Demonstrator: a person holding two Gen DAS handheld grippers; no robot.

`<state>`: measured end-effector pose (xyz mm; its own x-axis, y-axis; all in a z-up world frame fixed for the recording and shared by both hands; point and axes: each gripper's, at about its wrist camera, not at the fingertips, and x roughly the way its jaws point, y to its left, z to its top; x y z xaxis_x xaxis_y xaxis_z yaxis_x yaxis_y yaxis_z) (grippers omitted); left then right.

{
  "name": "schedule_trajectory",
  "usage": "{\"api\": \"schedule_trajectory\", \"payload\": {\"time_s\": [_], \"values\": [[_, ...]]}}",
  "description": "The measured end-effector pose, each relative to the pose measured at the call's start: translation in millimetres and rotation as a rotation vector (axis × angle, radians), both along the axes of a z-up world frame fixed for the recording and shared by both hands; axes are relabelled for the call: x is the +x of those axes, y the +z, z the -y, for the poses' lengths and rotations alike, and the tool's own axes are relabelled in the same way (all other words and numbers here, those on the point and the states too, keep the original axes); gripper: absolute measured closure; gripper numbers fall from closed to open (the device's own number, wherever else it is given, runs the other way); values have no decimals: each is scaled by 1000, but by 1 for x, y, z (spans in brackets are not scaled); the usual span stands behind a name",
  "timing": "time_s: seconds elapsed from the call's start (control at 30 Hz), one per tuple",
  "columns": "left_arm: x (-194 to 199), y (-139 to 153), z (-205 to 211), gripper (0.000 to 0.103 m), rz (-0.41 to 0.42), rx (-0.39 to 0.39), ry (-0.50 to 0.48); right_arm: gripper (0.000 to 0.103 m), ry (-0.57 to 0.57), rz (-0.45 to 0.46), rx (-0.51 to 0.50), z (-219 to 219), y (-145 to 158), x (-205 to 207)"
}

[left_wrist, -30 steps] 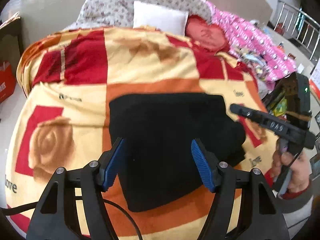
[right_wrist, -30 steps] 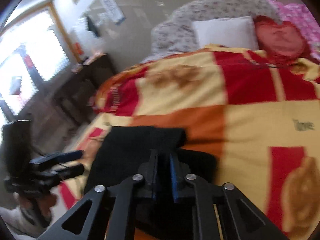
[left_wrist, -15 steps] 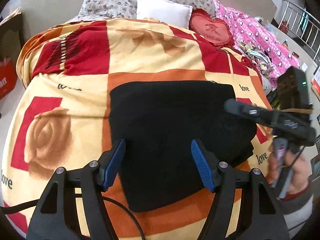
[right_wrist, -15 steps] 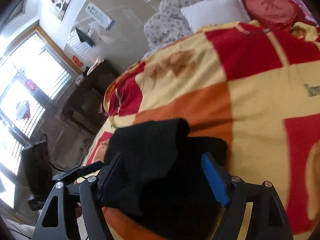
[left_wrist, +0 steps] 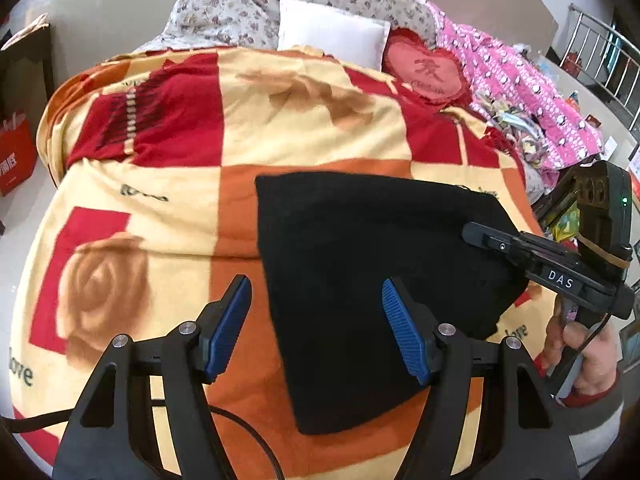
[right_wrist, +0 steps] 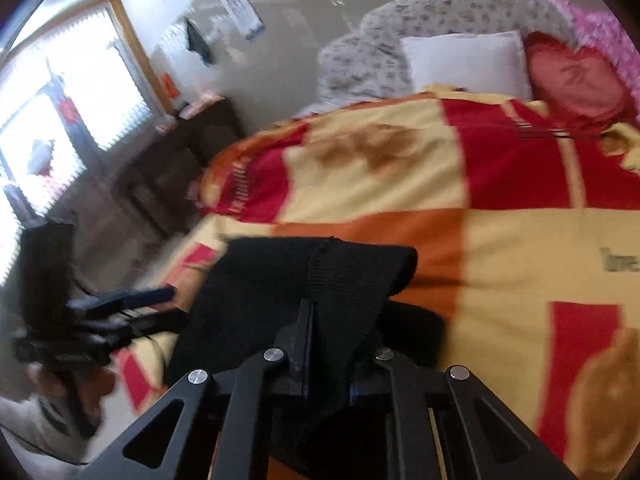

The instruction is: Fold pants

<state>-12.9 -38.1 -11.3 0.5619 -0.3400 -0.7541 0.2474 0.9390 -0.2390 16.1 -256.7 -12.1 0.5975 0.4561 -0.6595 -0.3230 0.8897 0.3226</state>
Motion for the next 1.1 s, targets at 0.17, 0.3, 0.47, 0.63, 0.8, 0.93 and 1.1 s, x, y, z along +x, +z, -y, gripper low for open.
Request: {"api": "schedule_trajectory", "payload": {"time_s": [0.17,0.3,0.47,0.63,0.8,0.93,1.1], "values": [[13,-19,8,36,-56,5,0,86,-40,-48,-14,10,-25,14],[13,-8,7,36,-20,46,6,67,-137,-7,-19,27,-4,6],[28,-3,8,36,8,57,37,67,-83,73,78,25,31,-8],[46,-13,12,34,-1,56,54,67,-17,4,-31,-13,9,13],[57,-22,12,30,-21,37,66,67,-48,-57,-71,-17,-25,34],[56,-20,12,30,-17,44,67,67,-32,-64,-103,-20,-21,34],[42,-13,13,30,-7,59,64,61,-6,-43,-116,-17,3,8]]}}
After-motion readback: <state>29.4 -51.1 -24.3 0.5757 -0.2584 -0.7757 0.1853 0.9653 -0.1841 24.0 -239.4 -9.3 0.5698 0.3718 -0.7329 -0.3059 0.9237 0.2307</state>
